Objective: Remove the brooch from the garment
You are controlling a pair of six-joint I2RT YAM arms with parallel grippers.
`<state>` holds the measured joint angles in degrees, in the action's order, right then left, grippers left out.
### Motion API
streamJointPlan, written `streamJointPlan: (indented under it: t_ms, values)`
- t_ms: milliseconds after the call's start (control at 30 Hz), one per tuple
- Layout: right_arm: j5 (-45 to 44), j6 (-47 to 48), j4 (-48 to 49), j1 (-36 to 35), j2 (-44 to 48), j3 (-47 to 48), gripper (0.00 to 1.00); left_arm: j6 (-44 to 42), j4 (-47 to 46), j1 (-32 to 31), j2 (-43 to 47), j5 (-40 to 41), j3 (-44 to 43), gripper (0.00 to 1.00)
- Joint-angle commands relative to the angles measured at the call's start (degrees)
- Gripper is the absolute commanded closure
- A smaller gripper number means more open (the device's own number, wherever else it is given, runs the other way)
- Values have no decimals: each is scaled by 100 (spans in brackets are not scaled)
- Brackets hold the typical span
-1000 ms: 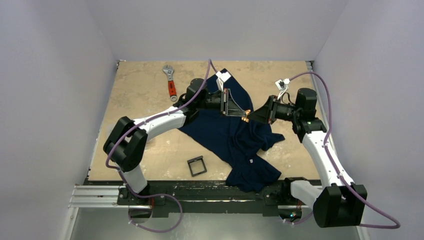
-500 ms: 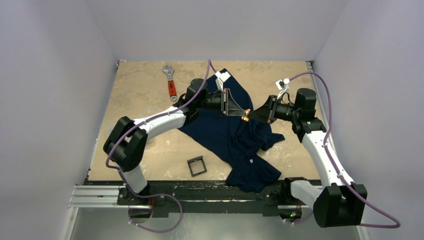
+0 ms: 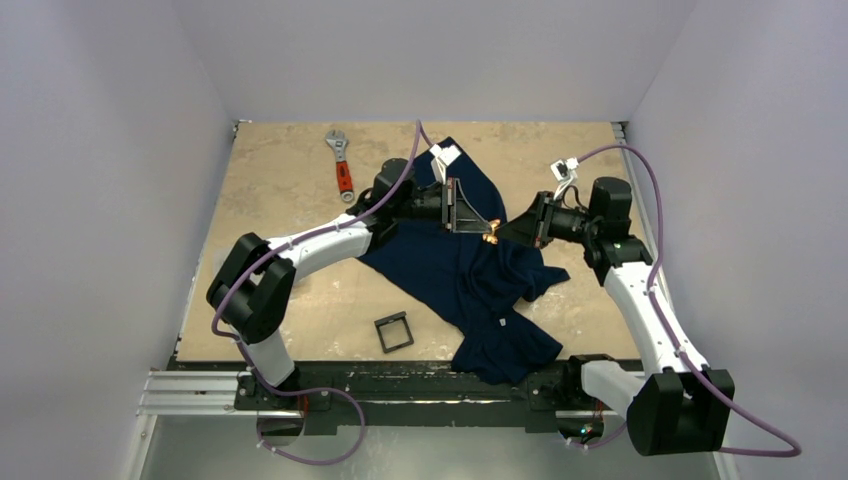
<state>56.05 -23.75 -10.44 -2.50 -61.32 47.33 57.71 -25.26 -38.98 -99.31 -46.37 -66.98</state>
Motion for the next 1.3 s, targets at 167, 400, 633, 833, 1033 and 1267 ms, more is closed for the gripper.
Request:
streamJointPlan:
  t_ms: [167, 400, 633, 833, 1033, 1267]
  values:
    - [479, 216, 153, 4, 268, 84, 59, -53, -211, 40, 308, 5, -25, 100]
    - [618, 143, 80, 12, 233, 227, 34, -262, -109, 84, 336, -45, -43, 100]
    - [433, 1141, -1209, 591, -174, 969, 30, -922, 552, 460, 621, -110, 70, 100]
    - [258, 3263, -3352, 1314, -971, 1976, 30, -1775, 1345, 806, 991, -58, 155, 100]
    - [528, 2844, -3099, 1299, -1082, 1923, 26, -3069, 2173, 814, 1452, 321, 14, 100]
    - [512, 1580, -2353, 879, -1031, 1585, 23, -6298, 3418, 326, 2499, 1864, 92, 100]
